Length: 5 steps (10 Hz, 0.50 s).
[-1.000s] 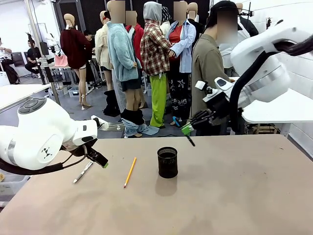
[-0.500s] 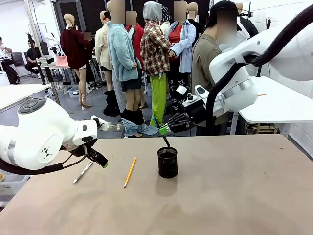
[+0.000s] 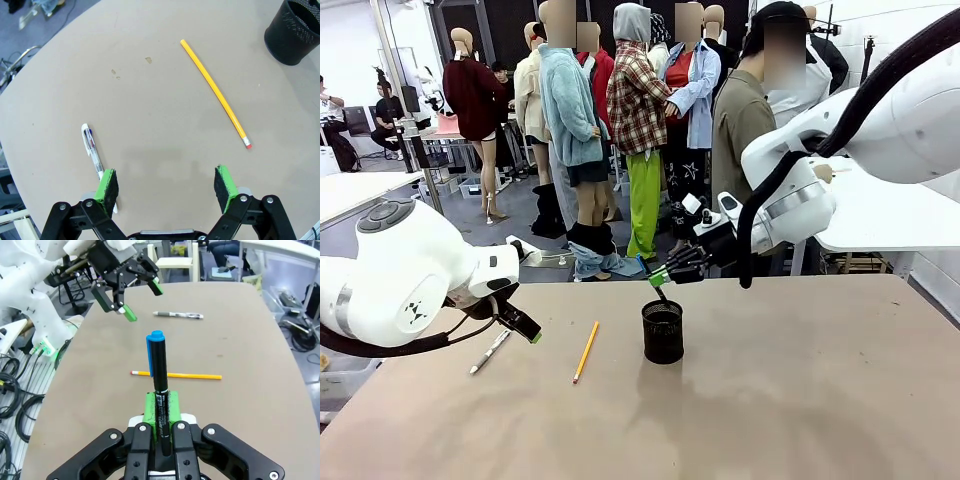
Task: Place the pens into the pen holder.
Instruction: Pick up a writing instrument from the table and place it into the Pen holder.
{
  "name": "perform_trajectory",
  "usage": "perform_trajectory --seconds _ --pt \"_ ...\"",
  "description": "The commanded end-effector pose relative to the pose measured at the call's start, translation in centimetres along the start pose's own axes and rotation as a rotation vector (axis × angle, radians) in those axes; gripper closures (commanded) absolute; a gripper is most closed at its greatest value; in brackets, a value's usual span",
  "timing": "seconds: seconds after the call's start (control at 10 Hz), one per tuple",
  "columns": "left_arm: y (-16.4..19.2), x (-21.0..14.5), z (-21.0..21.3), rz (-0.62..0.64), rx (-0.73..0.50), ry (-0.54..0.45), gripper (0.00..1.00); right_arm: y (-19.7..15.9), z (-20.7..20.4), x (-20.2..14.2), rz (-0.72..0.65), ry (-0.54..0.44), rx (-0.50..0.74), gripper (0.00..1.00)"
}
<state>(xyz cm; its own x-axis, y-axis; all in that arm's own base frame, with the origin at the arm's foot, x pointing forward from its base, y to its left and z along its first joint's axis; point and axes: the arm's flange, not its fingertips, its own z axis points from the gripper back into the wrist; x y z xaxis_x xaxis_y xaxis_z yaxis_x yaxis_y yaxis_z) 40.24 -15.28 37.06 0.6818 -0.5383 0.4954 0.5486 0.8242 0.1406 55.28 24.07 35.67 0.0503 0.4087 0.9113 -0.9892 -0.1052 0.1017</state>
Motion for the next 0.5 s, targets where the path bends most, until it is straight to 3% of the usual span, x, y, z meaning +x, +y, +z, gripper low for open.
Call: perform_trajectory --seconds 0.0,0.4 --pt "0.2 -0.1 0.1 0.004 0.000 -0.001 0.00 -1.1 -1.1 -0.6 -0.023 -0.018 -0.028 1.00" --pt "0.2 -0.1 0.1 0.004 0.000 -0.001 0.00 0.1 -2.2 -2.6 -0.053 0.044 -0.044 0.97"
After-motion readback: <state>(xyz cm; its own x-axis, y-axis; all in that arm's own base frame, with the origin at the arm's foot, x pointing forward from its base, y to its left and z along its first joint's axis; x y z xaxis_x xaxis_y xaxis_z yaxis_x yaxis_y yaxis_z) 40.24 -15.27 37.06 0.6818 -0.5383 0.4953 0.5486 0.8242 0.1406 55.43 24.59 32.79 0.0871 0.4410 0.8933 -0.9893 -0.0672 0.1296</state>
